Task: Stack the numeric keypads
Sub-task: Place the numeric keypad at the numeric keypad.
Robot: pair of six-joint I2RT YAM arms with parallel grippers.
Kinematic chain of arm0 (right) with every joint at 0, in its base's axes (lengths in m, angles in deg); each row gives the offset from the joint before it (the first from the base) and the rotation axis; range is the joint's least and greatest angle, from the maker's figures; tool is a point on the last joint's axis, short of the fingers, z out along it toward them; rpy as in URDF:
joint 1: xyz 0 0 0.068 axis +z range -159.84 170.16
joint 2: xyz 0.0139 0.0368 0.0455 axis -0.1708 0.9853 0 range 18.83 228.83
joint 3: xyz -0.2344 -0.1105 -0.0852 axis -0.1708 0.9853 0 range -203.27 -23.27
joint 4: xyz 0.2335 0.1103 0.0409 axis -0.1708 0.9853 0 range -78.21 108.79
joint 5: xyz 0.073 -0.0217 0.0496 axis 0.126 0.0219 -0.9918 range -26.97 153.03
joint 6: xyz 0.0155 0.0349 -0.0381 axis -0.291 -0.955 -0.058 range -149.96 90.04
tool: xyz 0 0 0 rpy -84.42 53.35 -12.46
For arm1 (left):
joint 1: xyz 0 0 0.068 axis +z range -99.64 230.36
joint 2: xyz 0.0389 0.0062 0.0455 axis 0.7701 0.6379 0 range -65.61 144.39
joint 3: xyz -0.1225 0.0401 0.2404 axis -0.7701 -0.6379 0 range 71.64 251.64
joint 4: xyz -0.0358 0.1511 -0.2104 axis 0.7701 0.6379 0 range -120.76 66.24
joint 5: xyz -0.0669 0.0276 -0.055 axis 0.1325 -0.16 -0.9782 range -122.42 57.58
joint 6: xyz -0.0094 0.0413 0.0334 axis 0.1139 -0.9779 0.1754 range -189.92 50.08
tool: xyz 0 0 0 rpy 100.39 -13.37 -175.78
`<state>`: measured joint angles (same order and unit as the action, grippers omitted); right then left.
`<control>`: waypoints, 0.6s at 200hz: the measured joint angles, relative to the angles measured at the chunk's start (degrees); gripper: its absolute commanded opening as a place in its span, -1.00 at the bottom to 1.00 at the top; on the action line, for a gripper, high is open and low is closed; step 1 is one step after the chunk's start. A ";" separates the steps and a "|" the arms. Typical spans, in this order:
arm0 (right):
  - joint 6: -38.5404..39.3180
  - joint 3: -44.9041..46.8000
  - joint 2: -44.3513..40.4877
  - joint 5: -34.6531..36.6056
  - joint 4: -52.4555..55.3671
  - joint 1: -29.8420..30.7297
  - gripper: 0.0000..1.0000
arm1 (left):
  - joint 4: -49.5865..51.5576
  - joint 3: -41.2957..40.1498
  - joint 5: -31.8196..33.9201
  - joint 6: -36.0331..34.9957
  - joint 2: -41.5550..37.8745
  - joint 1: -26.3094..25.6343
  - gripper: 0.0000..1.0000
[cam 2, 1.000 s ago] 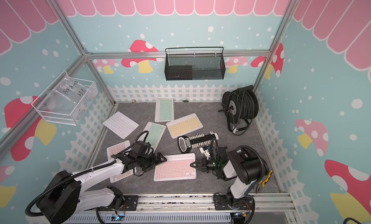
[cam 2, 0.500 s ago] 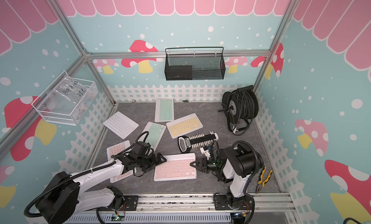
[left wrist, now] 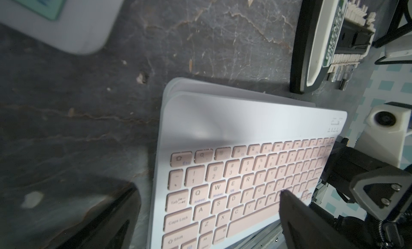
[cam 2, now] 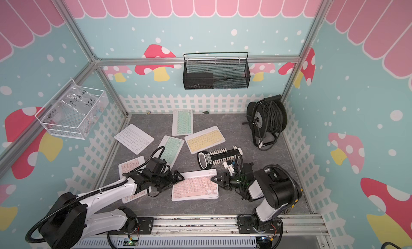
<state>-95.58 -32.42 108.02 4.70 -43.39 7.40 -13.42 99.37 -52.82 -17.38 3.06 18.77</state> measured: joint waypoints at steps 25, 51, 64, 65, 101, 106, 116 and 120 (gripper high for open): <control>11.13 -8.37 -7.91 4.94 22.12 0.00 0.14 | 0.00 0.00 0.04 0.00 0.00 0.00 1.00; 17.81 -11.54 -11.21 7.37 33.00 0.00 0.11 | -0.04 0.00 0.04 -0.02 0.04 0.00 1.00; 19.21 -10.45 -11.26 8.11 36.48 0.00 0.10 | -0.26 0.00 0.00 -0.02 0.22 0.00 1.00; 19.28 -10.36 -11.26 8.15 36.63 0.00 0.10 | -0.33 0.00 0.02 -0.02 0.24 0.00 1.00; 19.98 -6.21 -14.01 9.03 42.16 0.11 0.05 | -1.42 0.04 -0.09 0.00 0.79 0.00 0.99; 19.98 -5.99 -14.73 9.09 42.49 0.13 0.05 | -1.55 0.04 -0.13 0.00 0.85 0.00 1.00; 19.96 -5.77 -16.31 9.33 43.06 0.13 0.05 | -1.75 0.07 -0.17 0.00 0.96 0.00 1.00; 19.96 -5.73 -16.76 9.35 43.12 0.13 0.05 | -1.81 0.07 -0.17 0.00 0.98 0.00 1.00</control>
<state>-75.63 -38.15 91.26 14.06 -0.27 7.53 -15.23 99.43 -52.99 -17.38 4.04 18.77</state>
